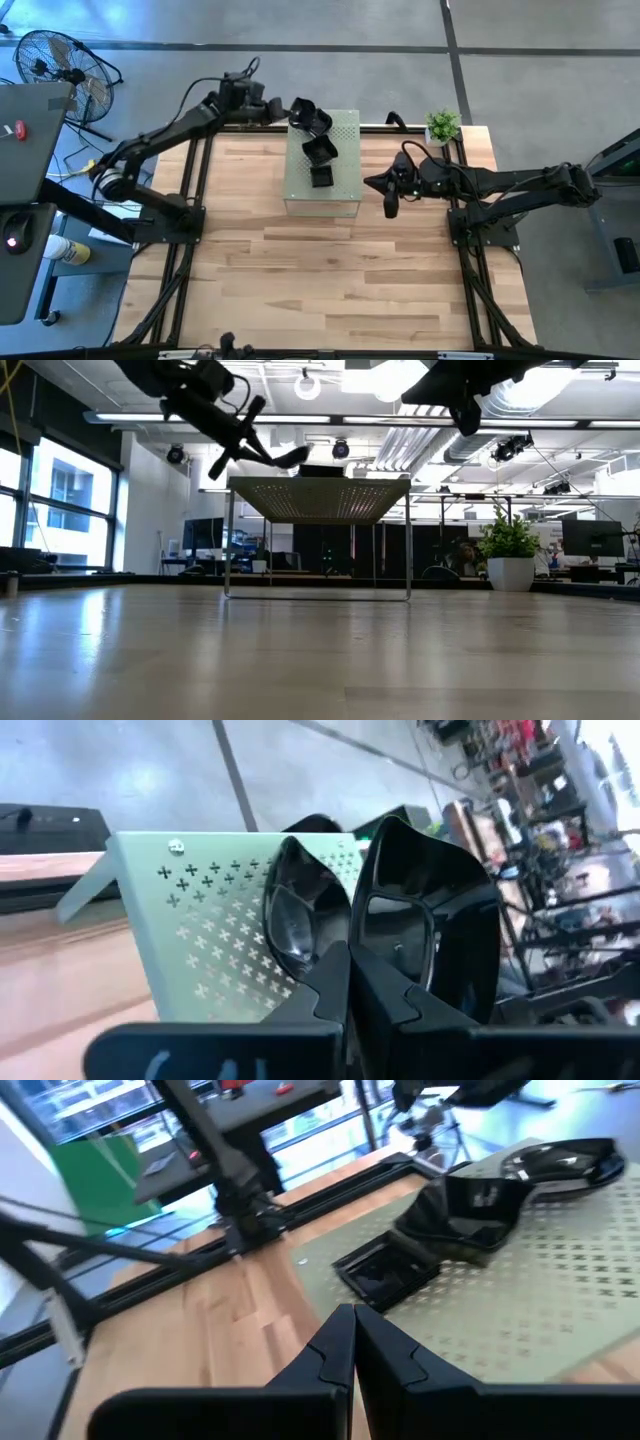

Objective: Pick & Place Mini shaped plates
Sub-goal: Stack the black leaf-shaped plate on top of the black leaf-shaped plate on the shelf

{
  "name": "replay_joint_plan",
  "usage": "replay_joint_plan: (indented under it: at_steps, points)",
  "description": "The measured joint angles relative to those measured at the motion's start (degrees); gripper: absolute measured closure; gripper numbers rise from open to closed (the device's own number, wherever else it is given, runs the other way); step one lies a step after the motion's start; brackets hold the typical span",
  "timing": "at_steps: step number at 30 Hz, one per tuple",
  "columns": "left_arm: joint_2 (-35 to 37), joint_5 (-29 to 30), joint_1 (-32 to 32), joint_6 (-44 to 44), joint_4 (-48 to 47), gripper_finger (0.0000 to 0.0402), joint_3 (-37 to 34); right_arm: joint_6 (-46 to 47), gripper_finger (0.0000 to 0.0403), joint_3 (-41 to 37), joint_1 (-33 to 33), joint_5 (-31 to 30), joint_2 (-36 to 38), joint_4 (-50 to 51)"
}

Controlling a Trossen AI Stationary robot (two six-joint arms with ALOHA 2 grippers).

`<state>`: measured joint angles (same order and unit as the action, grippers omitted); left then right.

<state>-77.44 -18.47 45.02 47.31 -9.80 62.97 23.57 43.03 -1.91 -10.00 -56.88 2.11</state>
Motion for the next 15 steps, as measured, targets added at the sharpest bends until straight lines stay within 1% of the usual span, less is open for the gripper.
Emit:
replay_joint_plan:
  at_steps: [3, 6, 12, 15]
  points:
    - [-3.09, -1.06, 0.41, -2.64, -1.61, 0.0401, 3.06, 0.0, 0.0401, 0.0, 0.0, -2.01, 0.0, -0.01]
    - [-6.47, -1.35, 0.34, -6.01, -3.74, 0.0401, 7.63, 0.0, 0.0401, 0.0, 0.0, -3.62, 0.0, -0.02]
    - [-14.35, -0.6, 0.41, -13.83, -14.61, 0.0401, 17.41, 0.0, 0.0401, 0.0, 0.0, -4.01, 0.0, -0.01]
    - [-16.97, -0.65, 0.34, -15.43, -16.35, 0.0401, 20.09, 0.0, 0.0401, 0.0, 0.0, -4.0, 0.0, 0.0]
